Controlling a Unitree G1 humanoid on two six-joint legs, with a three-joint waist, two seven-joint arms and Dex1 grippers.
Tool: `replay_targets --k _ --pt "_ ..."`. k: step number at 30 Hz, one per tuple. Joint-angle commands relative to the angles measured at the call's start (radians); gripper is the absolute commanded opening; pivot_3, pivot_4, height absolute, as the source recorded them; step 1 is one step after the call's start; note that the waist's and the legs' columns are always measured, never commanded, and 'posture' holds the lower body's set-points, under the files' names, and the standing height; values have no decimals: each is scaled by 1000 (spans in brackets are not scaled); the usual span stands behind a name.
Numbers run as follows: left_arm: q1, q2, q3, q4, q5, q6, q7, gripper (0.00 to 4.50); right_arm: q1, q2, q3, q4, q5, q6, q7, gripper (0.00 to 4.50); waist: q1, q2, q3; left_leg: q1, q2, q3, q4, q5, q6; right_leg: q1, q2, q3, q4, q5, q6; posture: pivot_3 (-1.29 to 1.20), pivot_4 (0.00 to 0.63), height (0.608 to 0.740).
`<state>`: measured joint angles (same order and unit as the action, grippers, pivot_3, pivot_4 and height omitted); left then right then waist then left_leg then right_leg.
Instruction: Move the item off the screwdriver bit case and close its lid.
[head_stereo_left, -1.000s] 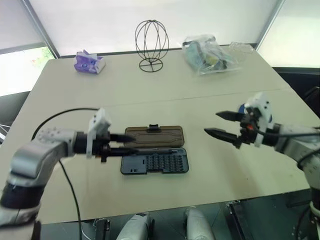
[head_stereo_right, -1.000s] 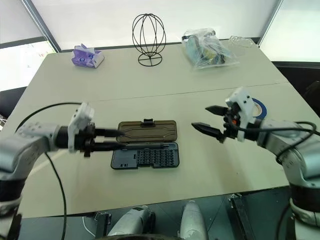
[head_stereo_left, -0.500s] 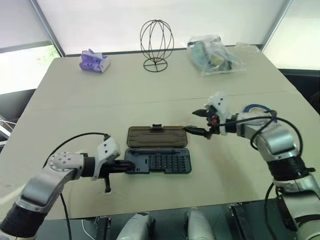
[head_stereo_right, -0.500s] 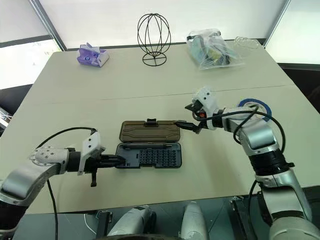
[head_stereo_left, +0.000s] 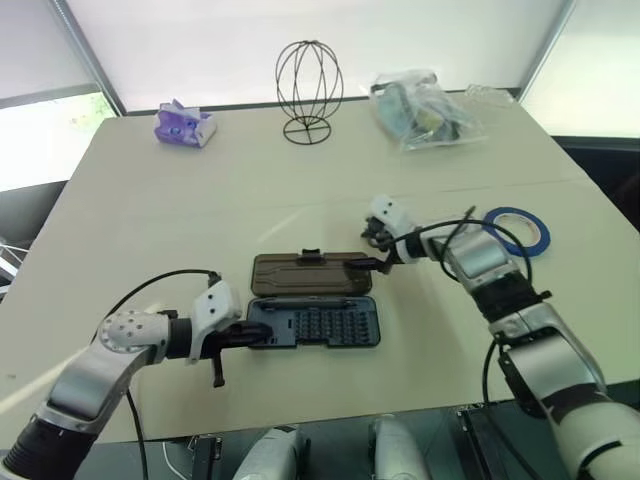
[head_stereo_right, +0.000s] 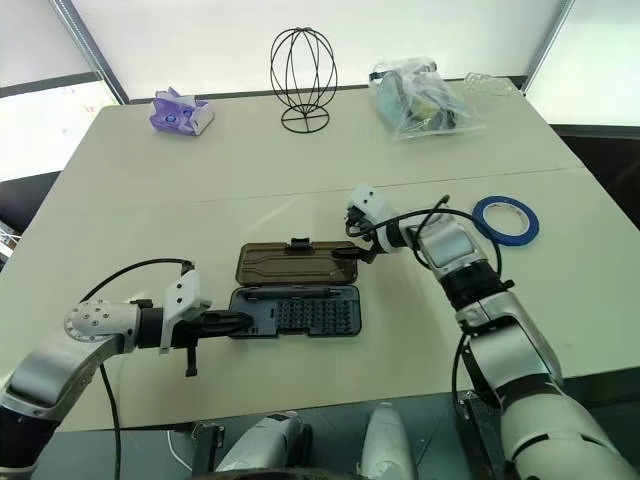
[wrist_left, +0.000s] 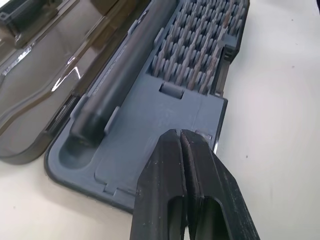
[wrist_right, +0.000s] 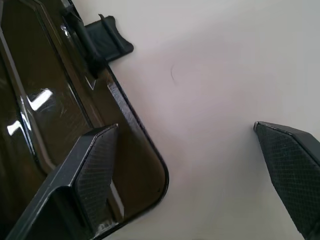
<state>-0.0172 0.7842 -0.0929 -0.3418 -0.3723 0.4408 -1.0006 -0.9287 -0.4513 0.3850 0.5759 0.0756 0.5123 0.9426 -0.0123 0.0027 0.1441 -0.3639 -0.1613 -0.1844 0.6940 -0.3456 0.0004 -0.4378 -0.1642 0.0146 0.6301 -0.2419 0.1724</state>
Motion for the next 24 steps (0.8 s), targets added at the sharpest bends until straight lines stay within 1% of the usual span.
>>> replay_targets --k 1,2,4,7,9,10,13,15,17,18,20,22,24 --pt "59 -5 -38 32 38 24 26 0 -19 28 47 78 -62 -72 67 3113 -1 1 -1 5 0 0 -3 0 0 4 0 0 0 0 0 0 150 740" --pt "69 -8 -35 32 35 27 31 0 -20 34 59 91 -76 -93 87 2656 -1 2 -4 11 0 1 -6 0 0 7 0 0 -1 0 0 0 150 740" --pt "91 -15 -29 38 28 31 40 0 -20 45 84 119 -103 -133 131 1637 -4 4 -9 15 1 1 -10 0 0 9 0 0 -2 0 0 0 150 740" --pt "110 -21 -28 47 28 26 47 0 -11 47 113 151 -141 -227 197 140 -4 8 -18 17 2 2 -12 0 0 10 0 1 -2 0 0 0 150 740" --pt "119 -23 -32 55 33 20 51 0 -6 49 130 181 -182 -314 216 59 -4 6 -23 21 2 1 -15 0 0 12 1 1 -2 0 -1 0 150 740" --pt "123 -26 -33 57 33 21 55 0 -5 49 136 199 -204 -368 214 59 -4 7 -24 24 2 1 -17 0 0 15 1 1 -2 0 -1 0 150 740" --pt "125 -33 -37 63 32 20 60 0 -2 39 143 237 -268 -515 175 59 -4 10 -29 26 2 2 -18 -1 0 16 1 1 -4 0 -1 0 150 740" --pt "114 -41 -38 68 33 24 64 0 -2 27 123 244 -305 -620 87 59 -4 10 -31 26 2 2 -18 -1 0 16 2 1 -4 0 -1 0 150 740" --pt "99 -51 -33 74 25 33 69 0 2 -1 93 202 -344 -743 -27 59 -3 10 -31 27 3 2 -18 -1 0 17 3 3 -4 0 -1 0 150 740" --pt "89 -52 -31 77 23 38 69 0 13 -28 67 140 -366 -792 -93 59 -2 10 -31 27 3 2 -18 -1 0 17 4 4 -4 0 -1 0 150 740" --pt "79 -52 -27 82 20 40 65 0 35 -60 34 52 -395 -845 -172 59 3 11 -28 26 4 3 -16 0 -2 17 5 6 -4 -1 -1 0 150 740" --pt "71 -49 -23 86 16 43 60 0 83 -100 3 -83 -416 -859 -213 59 4 13 -27 25 4 4 -16 0 -2 14 6 7 -3 -1 -1 0 150 740" --pt "57 -44 -20 86 9 49 51 0 182 -150 -45 -297 -410 -837 -217 59 13 12 -26 23 4 4 -16 0 -2 13 6 8 -3 -1 -1 0 150 740"
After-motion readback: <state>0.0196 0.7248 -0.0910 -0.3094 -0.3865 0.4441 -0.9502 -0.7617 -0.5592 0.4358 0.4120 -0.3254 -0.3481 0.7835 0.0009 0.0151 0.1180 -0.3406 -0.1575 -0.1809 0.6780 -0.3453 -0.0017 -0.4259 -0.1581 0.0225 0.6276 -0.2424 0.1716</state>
